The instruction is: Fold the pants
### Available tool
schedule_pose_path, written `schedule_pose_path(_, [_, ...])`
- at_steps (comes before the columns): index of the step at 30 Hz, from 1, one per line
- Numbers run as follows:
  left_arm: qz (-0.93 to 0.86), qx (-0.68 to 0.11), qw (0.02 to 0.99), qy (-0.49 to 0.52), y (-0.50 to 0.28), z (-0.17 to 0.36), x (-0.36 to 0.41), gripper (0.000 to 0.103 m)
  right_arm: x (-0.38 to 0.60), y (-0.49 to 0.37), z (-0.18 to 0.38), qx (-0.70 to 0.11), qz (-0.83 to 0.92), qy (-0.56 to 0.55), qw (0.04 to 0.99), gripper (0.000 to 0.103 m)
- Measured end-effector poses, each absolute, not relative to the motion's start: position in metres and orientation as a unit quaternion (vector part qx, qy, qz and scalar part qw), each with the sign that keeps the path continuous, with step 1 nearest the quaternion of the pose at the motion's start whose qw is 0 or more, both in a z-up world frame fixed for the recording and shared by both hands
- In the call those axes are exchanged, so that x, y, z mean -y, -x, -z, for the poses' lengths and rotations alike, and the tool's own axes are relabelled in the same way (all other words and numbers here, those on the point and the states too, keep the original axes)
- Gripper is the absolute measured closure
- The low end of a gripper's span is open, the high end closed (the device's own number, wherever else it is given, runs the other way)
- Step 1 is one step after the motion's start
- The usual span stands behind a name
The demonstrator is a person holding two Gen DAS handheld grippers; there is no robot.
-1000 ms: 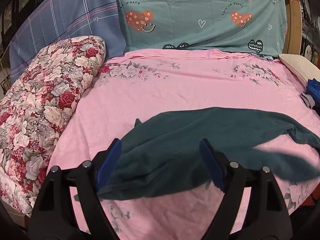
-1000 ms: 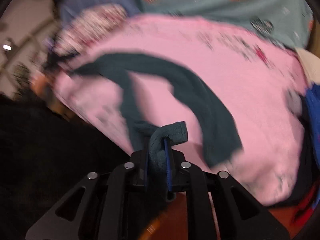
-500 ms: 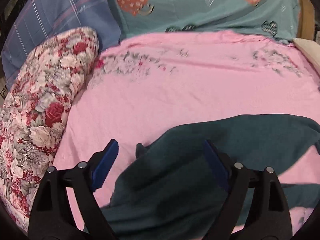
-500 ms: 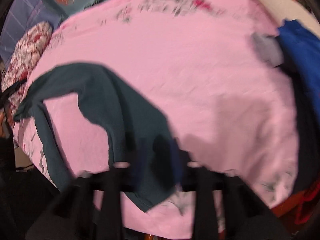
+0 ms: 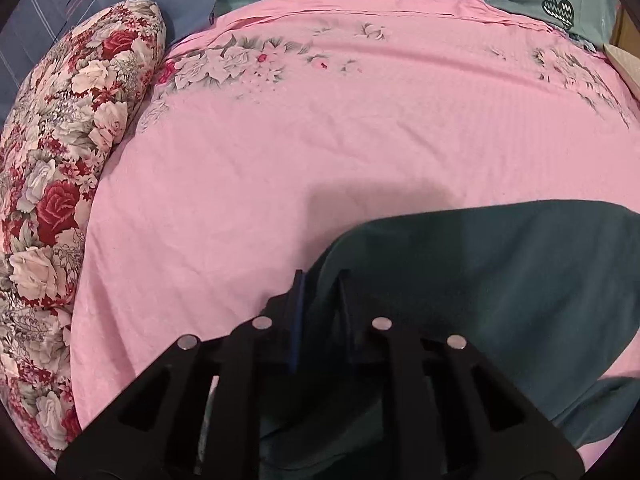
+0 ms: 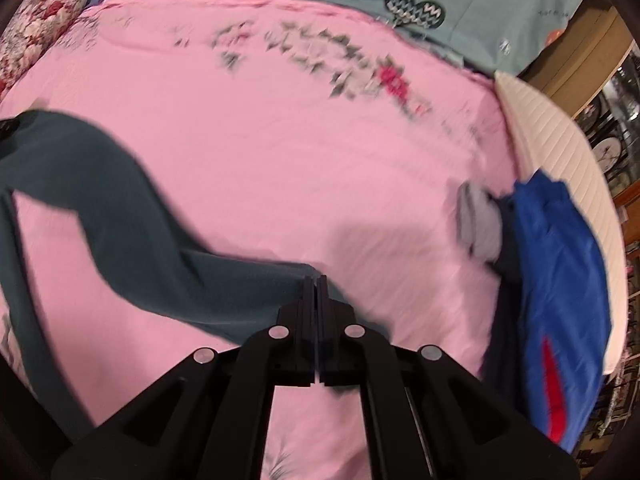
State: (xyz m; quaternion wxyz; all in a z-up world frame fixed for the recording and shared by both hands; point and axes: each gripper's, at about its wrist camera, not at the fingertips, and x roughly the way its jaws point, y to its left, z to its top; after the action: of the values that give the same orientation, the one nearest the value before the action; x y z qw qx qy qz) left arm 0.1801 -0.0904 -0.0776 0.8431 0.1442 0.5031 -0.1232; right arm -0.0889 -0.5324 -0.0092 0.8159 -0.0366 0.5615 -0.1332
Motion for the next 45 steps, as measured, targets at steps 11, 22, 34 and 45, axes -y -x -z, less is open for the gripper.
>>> schedule_pose_path(11, [0.104,-0.501,0.845,-0.156,-0.174,0.06,0.021,0.034,0.554,0.073,0.012,-0.561,0.14,0.024,0.815,0.103])
schedule_pose_path(22, [0.172,-0.53,0.815,-0.159,-0.167,0.087,0.064,0.103,0.552,0.08,0.012,-0.554,0.141,0.013,0.82,0.103])
schedule_pose_path(34, [0.233,-0.512,0.814,-0.142,-0.148,0.07,0.072,0.091,0.558,0.084,0.021,-0.555,0.14,-0.001,0.82,0.103])
schedule_pose_path(45, [0.266,-0.529,0.805,-0.043,-0.162,0.064,0.047,0.05,0.557,0.088,0.031,-0.561,0.137,-0.006,0.817,0.103])
